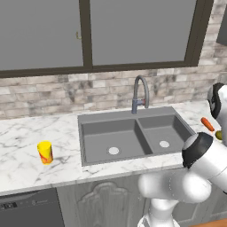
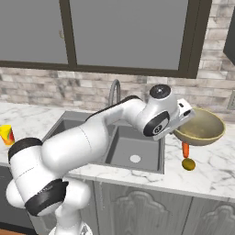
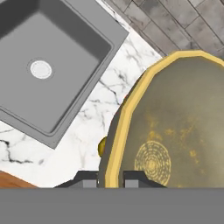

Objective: Remove the carrot and orange from the sink. Then move the bowl and cup from the counter to the sink for washing.

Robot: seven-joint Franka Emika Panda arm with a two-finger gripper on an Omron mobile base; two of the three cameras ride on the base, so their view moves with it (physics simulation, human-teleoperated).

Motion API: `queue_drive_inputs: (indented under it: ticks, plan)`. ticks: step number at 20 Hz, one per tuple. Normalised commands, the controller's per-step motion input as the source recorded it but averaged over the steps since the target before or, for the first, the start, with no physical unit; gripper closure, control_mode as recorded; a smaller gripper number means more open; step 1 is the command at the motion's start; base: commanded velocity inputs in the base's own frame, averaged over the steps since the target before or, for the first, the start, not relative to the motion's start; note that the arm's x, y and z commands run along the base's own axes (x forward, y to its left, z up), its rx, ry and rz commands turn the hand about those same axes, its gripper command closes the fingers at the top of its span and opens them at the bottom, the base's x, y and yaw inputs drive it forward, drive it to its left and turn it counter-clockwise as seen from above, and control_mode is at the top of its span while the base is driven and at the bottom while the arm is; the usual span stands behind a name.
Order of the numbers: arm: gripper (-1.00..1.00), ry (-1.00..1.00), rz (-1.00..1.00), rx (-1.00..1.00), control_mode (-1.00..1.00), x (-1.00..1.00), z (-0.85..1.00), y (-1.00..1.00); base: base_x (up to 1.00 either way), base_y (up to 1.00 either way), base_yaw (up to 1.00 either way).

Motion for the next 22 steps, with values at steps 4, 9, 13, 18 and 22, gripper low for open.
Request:
queue_drive_inputs:
  ticks: [4, 9, 13, 18, 22]
  plan:
    - [1.0, 0.0, 0.15, 0.0, -1.0, -0.14, 0.0, 0.33, 0.0, 0.0, 0.0]
    - [1.0, 0.0, 0.21, 0.0, -1.0, -0.01, 0.01, 0.29, 0.0, 0.0, 0.0]
    - [1.0, 0.02, 0.21, 0.0, -1.0, -0.02, 0.01, 0.27, 0.0, 0.0, 0.0]
    - [1.0, 0.08, 0.21, 0.01, -1.0, 0.0, 0.0, 0.24, 0.0, 0.0, 0.0]
    - [1.0, 0.1, 0.18, 0.0, -1.0, 0.0, 0.0, 0.26, 0.0, 0.0, 0.0]
